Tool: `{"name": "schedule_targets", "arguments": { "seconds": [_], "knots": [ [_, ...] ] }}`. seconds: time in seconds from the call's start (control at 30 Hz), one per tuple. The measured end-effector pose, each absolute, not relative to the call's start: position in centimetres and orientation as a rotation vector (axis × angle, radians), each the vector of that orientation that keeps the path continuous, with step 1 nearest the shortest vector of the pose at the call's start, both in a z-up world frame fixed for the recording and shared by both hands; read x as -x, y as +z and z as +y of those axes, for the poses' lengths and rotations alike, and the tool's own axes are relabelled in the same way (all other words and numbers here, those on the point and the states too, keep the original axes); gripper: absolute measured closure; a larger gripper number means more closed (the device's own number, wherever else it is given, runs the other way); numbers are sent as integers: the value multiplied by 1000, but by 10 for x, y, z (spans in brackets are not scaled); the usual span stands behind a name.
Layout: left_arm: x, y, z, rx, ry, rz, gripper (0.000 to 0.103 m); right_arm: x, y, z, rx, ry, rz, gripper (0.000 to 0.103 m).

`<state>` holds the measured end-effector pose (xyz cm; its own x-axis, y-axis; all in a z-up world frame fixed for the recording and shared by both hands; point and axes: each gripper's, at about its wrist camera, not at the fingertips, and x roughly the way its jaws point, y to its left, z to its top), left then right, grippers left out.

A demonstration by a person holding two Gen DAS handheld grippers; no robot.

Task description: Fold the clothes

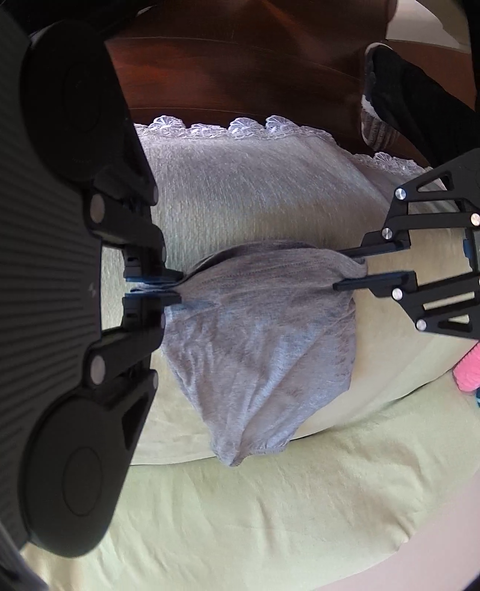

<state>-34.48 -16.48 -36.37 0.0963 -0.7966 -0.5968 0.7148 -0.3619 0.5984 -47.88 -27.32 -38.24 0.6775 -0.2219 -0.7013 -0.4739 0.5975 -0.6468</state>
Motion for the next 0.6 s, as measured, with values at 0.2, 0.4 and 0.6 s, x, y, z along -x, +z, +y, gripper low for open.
{"name": "schedule_targets", "arguments": {
  "seconds": [0.2, 0.4, 0.6],
  "knots": [
    [327, -327, -157, -1045, -1608, -56, 96, 481, -351, -275, 870, 136, 849, 101],
    [344, -305, -119, -1063, -1703, -42, 100, 497, -326, -247, 830, 127, 864, 101],
    [363, -292, -74, -1052, -1797, 35, 100, 527, -304, -204, 800, 141, 897, 101]
  ]
}}
